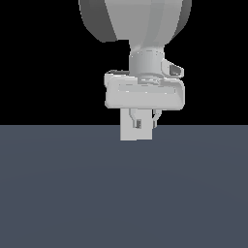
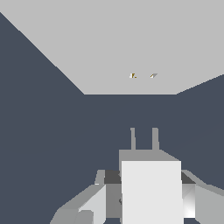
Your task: Plug the charger into the wall socket.
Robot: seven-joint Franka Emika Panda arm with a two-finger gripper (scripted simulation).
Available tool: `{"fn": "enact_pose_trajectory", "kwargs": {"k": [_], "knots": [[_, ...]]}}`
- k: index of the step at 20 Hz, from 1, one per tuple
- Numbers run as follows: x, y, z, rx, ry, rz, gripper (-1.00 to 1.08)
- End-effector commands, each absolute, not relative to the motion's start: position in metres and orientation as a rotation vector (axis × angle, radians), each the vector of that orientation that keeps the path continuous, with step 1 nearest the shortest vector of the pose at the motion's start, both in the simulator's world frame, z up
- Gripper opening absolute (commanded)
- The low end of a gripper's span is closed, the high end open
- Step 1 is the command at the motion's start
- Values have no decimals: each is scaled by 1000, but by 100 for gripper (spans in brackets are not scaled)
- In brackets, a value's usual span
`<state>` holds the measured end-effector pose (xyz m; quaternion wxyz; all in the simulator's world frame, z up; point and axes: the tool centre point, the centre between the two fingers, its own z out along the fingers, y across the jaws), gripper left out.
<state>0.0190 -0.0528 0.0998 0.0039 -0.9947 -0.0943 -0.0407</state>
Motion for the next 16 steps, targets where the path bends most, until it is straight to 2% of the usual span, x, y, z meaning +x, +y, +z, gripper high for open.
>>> {"fn": "enact_pose_trajectory", "kwargs": {"k": [1, 16], "knots": [[19, -53, 100, -3117, -296, -128, -100], [56, -45, 100, -3117, -296, -128, -100]]}}
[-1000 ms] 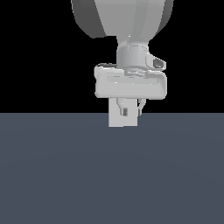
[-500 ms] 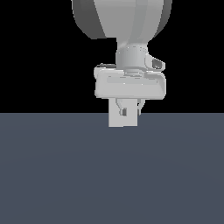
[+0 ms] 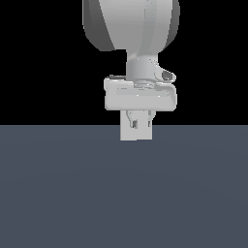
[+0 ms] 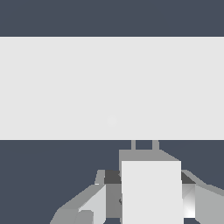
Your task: Plug the charger into the wall socket.
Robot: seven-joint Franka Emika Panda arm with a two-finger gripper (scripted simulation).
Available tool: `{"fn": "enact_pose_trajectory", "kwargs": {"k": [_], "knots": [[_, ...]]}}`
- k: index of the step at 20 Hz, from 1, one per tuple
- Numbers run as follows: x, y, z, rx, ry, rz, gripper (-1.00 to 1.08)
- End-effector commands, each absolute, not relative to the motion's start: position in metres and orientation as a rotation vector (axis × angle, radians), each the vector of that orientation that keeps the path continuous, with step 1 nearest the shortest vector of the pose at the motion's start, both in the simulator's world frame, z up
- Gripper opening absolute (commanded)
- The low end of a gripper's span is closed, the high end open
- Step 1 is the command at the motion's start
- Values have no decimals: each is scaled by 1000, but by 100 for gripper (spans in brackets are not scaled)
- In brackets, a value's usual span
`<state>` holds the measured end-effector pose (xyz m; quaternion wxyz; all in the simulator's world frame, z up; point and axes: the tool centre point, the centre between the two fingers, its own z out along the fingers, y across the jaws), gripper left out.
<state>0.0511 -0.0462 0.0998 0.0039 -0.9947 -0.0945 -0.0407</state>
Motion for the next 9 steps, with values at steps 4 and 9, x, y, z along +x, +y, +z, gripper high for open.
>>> {"fn": "enact_pose_trajectory", "kwargs": {"k": [4, 9], "knots": [[64, -44, 100, -3117, -296, -128, -100], [68, -43, 100, -3117, -296, -128, -100]]}}
